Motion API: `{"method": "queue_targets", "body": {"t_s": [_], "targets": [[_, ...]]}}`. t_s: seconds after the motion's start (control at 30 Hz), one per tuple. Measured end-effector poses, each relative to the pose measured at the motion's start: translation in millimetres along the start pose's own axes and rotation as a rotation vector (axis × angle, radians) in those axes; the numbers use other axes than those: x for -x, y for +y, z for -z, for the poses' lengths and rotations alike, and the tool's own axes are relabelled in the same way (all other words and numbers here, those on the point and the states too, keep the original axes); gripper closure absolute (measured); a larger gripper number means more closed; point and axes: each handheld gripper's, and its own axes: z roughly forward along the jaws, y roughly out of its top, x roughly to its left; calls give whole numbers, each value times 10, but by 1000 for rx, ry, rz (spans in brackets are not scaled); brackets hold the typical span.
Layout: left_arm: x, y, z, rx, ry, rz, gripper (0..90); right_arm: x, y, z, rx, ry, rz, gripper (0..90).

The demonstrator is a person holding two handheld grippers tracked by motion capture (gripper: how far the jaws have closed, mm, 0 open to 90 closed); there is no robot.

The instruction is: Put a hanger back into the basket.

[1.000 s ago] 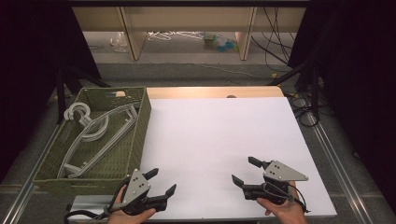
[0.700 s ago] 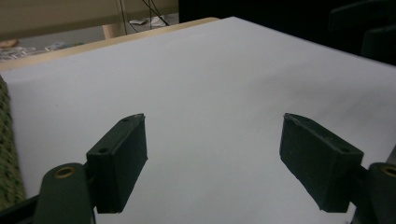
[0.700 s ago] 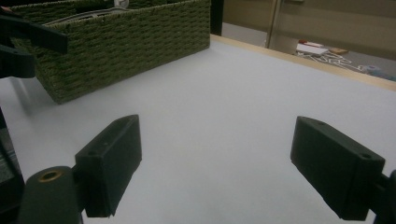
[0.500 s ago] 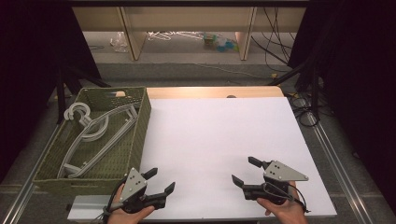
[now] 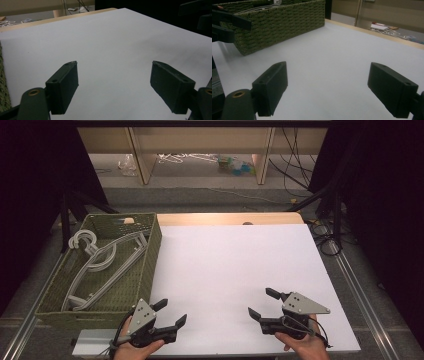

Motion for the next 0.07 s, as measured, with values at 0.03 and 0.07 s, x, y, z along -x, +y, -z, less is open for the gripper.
{"method": "queue_targets", "body": {"t_s": [0.03,0.07], "targets": [[-3,0,0,0,1,-1,224,-1,-1,-3,2,3,-2,172],[-6,1,0,1,1,-1,224,-1,-2,-7,5,8,-5,172]]}}
